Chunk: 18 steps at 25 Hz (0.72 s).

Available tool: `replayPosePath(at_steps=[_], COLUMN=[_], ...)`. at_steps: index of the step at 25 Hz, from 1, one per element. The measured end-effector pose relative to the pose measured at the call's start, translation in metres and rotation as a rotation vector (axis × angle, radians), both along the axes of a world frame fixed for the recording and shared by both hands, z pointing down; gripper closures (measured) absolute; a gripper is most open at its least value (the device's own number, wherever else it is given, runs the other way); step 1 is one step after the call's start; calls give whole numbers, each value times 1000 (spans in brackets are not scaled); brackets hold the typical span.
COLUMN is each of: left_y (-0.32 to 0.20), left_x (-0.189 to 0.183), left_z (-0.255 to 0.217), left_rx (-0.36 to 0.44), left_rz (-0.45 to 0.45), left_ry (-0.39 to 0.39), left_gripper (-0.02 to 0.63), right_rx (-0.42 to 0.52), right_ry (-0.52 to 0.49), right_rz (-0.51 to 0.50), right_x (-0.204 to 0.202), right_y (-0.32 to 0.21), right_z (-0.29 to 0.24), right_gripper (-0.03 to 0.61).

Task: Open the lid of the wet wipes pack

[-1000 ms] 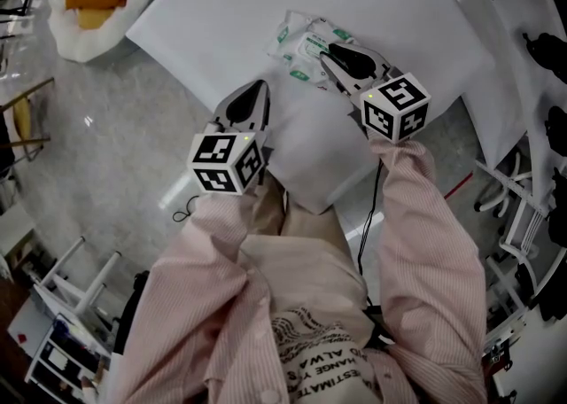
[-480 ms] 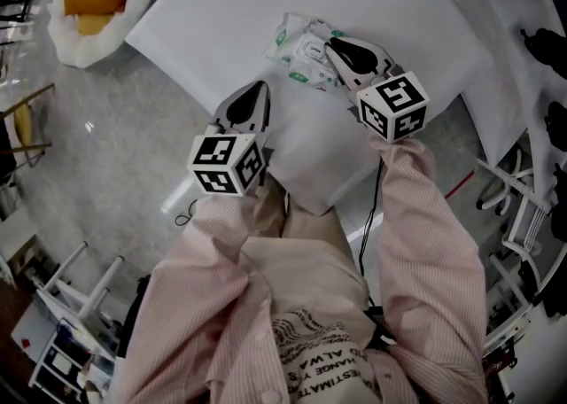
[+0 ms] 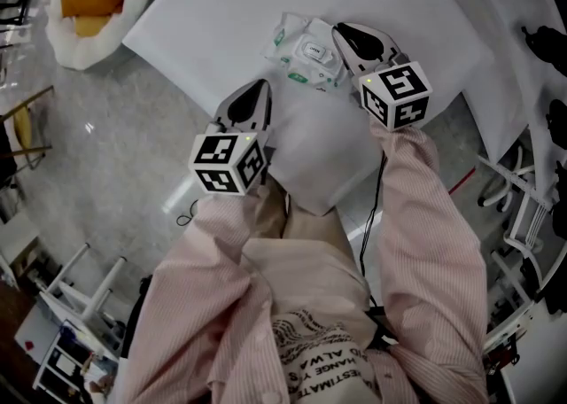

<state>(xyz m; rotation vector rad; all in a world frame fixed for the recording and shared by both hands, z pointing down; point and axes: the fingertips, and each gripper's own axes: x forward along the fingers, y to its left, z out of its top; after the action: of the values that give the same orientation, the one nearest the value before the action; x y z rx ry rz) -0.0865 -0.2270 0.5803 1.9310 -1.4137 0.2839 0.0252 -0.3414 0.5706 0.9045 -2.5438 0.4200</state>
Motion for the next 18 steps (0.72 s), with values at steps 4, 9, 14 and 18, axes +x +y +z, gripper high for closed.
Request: replayPosePath(at_steps=[4,9,14,18], left_y=[-3,-5,-8,-9], left_x=[1,2,3,5], left_z=[2,3,5,5], left_rx=[-2,-7,-11,-12], left_rz=[1,6,9,12], left_ry=[1,3,2,4], left_gripper=[614,614,614,614], right_rx=[16,21,17,12], right_ry=[25,42,52,55], right_rz=[23,43,57,66], right_x=[3,6,7,8], right_y=[-9,-17,-25,-28], right_z=[4,10,18,22], right_gripper=[552,551,551,551])
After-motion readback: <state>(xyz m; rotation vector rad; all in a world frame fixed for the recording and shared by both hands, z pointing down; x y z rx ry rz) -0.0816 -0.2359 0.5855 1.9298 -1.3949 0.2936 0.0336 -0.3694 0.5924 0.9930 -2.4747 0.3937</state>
